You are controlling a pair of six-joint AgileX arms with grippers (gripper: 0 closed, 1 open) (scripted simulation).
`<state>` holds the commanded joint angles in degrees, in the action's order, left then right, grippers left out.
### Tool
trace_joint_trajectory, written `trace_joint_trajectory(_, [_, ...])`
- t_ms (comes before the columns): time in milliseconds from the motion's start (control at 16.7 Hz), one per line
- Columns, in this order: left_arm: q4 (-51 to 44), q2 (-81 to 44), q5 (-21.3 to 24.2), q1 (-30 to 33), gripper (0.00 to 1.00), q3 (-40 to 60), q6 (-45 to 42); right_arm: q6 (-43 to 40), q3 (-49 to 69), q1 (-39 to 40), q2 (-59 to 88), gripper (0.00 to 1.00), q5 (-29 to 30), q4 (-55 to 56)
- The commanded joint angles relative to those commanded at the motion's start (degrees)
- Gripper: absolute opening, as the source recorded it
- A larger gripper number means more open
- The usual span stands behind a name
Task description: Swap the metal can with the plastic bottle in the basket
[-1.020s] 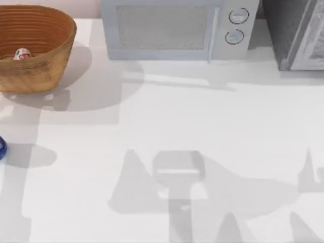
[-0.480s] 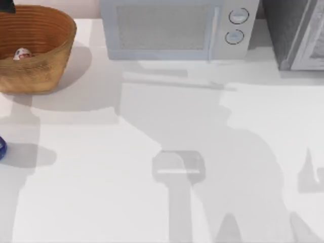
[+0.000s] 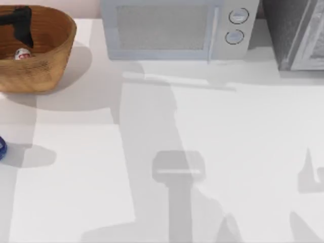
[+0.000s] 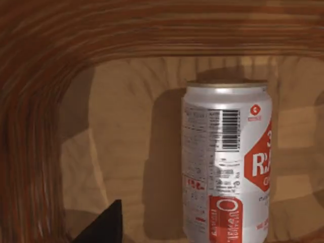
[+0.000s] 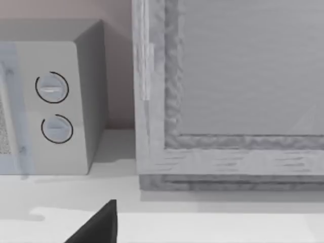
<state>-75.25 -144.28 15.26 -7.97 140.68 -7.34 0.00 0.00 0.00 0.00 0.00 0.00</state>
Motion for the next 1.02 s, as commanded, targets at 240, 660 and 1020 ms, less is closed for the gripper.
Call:
trace_joint_trajectory(240, [-2.0, -3.8, 0.5, -0.2, 1.00, 3.5, -0.1, 0.0, 0.0, 0.0, 0.0, 1.00, 0.0, 0.0])
trace_joint_trajectory(660, [-0.2, -4.1, 0.4, 0.3, 1.00, 2.1, 0.4, 0.0, 0.0, 0.0, 0.0, 1.00, 0.0, 0.0])
trace_joint_trajectory(1020, [8.5, -5.7, 0.3, 1.4, 1.00, -4.7, 1.5, 0.0, 0.0, 0.0, 0.0, 1.00, 0.0, 0.0])
